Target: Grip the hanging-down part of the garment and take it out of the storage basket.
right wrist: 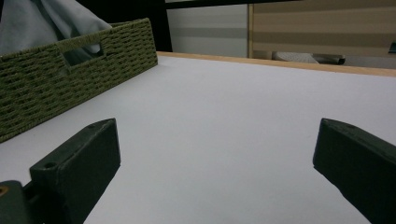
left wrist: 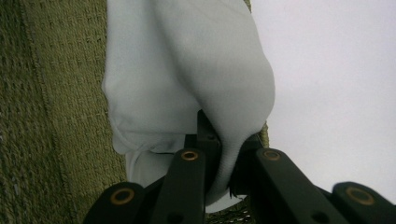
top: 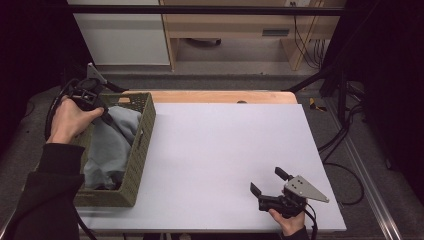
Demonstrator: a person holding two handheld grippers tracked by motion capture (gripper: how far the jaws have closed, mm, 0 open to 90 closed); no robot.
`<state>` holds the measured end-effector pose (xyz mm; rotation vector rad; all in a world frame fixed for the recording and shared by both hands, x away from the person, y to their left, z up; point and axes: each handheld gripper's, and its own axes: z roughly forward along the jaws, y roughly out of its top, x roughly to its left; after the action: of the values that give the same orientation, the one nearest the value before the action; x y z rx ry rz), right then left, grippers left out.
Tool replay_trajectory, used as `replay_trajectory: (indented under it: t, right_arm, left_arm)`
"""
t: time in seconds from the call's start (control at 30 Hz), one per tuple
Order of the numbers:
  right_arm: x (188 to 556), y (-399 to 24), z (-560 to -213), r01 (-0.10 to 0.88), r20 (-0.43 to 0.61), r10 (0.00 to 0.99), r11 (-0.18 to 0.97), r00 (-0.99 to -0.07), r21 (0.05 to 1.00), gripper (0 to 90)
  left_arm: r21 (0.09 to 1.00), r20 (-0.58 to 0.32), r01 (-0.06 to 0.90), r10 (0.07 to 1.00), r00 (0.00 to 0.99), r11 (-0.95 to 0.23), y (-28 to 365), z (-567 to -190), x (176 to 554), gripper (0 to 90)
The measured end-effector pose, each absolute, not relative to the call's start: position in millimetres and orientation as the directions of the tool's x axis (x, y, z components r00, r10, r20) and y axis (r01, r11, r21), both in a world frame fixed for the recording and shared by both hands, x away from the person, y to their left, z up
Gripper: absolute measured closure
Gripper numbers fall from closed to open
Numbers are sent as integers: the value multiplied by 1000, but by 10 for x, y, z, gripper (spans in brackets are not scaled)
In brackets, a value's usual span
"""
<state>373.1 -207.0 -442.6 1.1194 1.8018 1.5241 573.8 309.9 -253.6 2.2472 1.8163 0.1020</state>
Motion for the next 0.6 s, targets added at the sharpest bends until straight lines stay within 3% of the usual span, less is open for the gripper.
replay_trajectory:
  t: [0.6]
  right_arm:
    - [3741,-2063,-4431,262,121,842,25,-525,965,10]
  left_arm:
    - [255,-90,947,970,225,-196,3101,-2404,5699,850]
